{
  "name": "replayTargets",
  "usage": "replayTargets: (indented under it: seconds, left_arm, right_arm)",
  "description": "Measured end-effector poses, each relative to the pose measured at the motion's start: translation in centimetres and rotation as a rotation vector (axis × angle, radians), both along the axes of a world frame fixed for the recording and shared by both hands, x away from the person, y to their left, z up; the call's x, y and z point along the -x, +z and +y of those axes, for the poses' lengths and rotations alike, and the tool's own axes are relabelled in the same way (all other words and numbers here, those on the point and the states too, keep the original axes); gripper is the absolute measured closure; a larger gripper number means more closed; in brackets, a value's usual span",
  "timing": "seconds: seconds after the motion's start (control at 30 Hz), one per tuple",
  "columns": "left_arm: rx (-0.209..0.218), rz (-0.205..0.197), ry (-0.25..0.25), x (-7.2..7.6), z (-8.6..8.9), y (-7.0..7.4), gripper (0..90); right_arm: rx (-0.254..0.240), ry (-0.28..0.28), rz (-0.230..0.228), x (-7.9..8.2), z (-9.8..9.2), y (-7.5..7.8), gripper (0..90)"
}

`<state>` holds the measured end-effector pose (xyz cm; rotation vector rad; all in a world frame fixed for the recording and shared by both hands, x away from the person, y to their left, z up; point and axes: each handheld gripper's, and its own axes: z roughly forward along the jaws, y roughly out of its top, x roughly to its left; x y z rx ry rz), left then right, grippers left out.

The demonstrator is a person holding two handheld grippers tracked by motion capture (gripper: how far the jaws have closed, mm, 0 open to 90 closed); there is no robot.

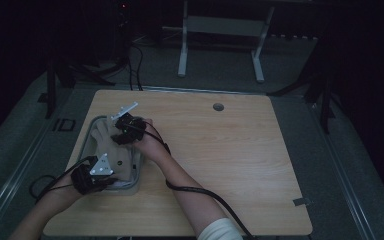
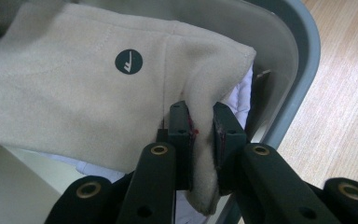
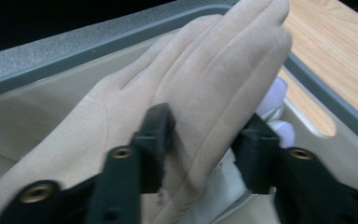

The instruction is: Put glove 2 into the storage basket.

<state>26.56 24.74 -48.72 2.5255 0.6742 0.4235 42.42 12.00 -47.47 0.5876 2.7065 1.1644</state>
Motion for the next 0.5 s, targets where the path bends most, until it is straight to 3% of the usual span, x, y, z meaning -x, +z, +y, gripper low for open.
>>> replayTargets:
  seconds: [0.17, 0.27, 0.43, 0.5]
  left_arm:
    - [0.005, 0.007, 0.004, 0.0, 0.0, 0.1, 78.0]
    - [0.019, 0.019, 0.027, -0.1, 0.1, 0.5, 70.0]
    - [0.069, -0.019, 0.082, -0.2, 0.6, 1.9, 35.7]
    - [0.086, -0.015, 0.093, -0.3, 0.5, 2.4, 25.9]
  right_arm:
    - [-0.015, -0.014, -0.026, 0.0, -0.6, 0.8, 39.6]
    - [-0.029, -0.021, -0.025, 0.0, -1.0, 1.4, 33.8]
    - [-0.038, 0.008, -0.011, 0.3, -2.0, 2.4, 18.6]
    - [-0.045, 0.008, -0.018, 0.4, -2.5, 2.8, 17.2]
